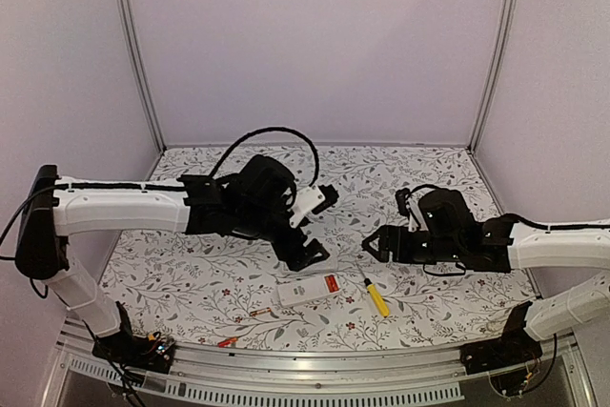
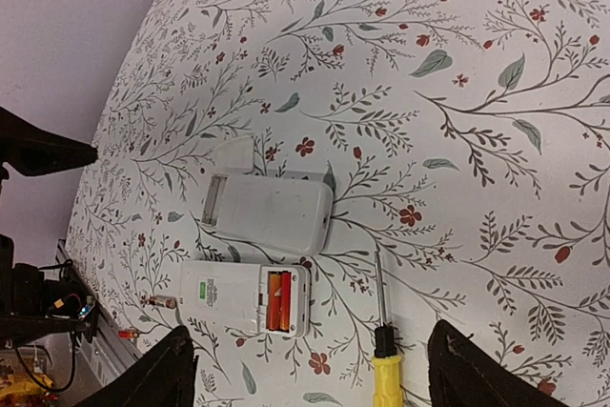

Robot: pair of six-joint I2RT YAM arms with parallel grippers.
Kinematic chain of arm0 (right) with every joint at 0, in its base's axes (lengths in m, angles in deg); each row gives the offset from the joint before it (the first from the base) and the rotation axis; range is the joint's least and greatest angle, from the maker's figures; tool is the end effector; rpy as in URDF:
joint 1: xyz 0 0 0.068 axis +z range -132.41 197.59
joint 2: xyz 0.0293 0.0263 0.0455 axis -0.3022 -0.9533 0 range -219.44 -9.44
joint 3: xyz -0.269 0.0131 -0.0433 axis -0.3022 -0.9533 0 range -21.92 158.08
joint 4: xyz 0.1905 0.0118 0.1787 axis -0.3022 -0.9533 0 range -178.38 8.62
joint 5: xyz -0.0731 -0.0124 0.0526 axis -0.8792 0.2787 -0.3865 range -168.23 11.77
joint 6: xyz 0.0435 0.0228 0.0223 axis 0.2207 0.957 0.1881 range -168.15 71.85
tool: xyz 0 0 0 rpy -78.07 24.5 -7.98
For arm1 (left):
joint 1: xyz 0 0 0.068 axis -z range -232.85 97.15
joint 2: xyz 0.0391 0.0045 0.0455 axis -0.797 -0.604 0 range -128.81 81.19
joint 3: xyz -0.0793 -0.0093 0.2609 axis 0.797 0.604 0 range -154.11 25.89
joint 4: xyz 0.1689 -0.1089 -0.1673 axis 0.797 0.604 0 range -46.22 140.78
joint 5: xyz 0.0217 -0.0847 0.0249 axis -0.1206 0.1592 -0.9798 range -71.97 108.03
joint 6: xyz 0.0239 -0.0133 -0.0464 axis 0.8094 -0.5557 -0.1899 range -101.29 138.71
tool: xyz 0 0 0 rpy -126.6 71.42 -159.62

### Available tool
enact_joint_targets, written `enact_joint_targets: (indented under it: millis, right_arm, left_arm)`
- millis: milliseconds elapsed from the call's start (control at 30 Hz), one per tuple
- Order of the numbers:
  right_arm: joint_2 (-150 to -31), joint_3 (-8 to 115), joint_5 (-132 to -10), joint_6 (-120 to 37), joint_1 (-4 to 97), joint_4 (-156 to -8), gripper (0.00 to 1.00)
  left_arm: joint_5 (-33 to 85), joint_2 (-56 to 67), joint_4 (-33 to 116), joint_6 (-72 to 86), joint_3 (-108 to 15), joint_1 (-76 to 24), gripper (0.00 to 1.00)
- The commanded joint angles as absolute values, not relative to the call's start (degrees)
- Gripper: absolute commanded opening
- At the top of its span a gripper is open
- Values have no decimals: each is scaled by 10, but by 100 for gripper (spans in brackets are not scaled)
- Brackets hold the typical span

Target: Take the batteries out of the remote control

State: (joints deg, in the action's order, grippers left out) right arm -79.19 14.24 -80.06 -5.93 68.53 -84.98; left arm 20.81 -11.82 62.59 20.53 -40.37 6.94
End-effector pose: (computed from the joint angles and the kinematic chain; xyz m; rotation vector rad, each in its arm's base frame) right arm 0.1603 0.1959 0.2092 -0.1607 2.3532 0.8246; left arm 0.1779 -0.3088 0.2423 1.2665 2.0772 -0.5332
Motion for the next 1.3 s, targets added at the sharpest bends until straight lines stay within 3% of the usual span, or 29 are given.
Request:
enact_joint_targets:
  millis: [0, 200, 400, 1133, 1267]
  right_arm:
    - [-771, 151, -810, -80, 693, -909, 82]
    - [-799, 146, -870, -25, 746, -990, 77]
    - [-843, 129, -858, 33, 774, -990, 65]
    - [-990, 221, -860, 35, 806, -1043, 47]
    - [-1012, 237, -866, 37, 815, -1047, 40]
  left_arm:
    - [213, -84, 638, 160, -437, 23, 98]
    - [279, -66, 640, 107, -490, -100, 99]
    - [314, -17, 573, 99, -421, -179, 98]
    - [331, -7, 572, 54, -403, -186, 97]
    - [321, -3, 574, 53, -403, -185, 97]
